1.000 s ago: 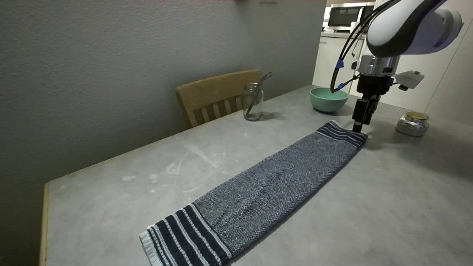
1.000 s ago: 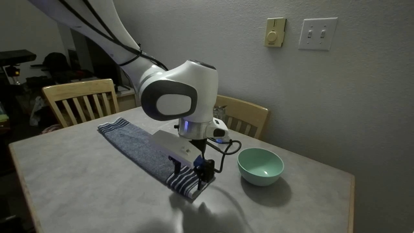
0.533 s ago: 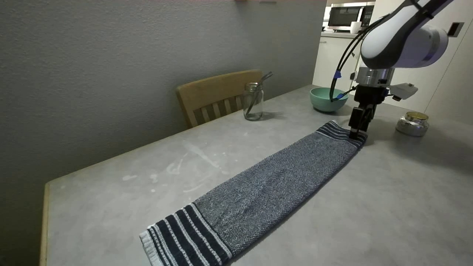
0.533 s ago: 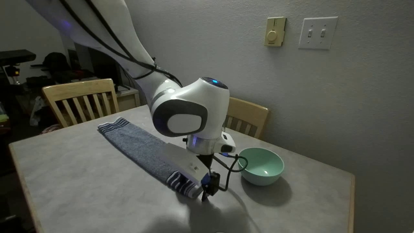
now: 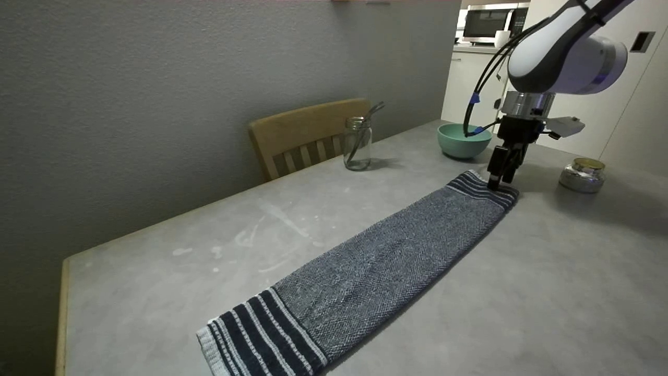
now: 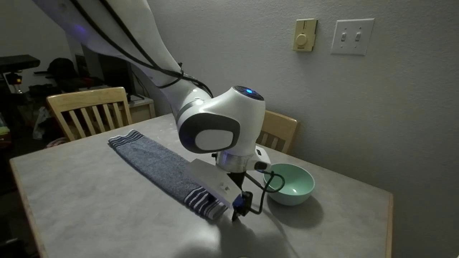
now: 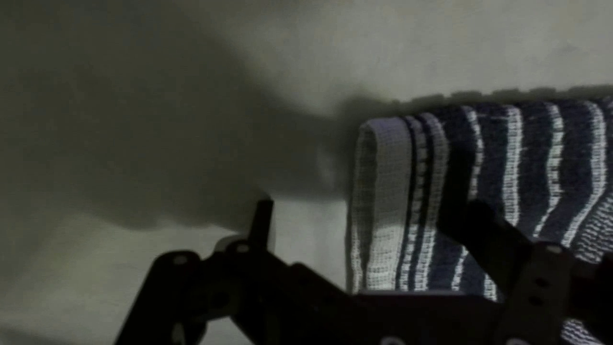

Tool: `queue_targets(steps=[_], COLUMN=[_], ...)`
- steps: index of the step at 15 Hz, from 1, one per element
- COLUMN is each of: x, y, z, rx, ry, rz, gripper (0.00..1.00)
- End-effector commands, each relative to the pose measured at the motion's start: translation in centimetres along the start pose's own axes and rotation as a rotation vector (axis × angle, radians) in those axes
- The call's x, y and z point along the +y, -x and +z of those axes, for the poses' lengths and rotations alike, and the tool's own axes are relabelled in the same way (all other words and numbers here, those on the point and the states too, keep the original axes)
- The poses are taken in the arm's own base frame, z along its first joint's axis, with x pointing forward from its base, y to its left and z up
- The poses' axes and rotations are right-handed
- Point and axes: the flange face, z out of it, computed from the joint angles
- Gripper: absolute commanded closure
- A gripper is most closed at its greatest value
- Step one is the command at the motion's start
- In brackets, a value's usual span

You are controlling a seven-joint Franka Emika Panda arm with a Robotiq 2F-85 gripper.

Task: Fold the towel on the table in half

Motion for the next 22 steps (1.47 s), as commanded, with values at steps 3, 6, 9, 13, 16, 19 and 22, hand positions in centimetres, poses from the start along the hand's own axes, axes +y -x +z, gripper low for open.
queue_targets(steps=[3,6,9,13,16,19,22], x=[-2.4,-3.1,-2.9,-2.2,-1.4,-0.9,-0.8], y=[-2.2,-2.7,-2.8,-2.5,-1.9,-0.5,1.2], z=[1.2,1.5,1.3,0.7,0.0,-1.3,-3.7], rx=[-0.016,-0.024,-0.020,-0.010,-0.001,0.001,0.011], ry=[-0.035,-0.049,-0.054,-0.064,-0.082,-0.102,-0.069], rz=[-0.079,-0.092,-0.093,-0.087,-0.087,-0.063,-0.042], gripper=[0.00,0.15,0.42,0.70,0.90,1.00,0.97])
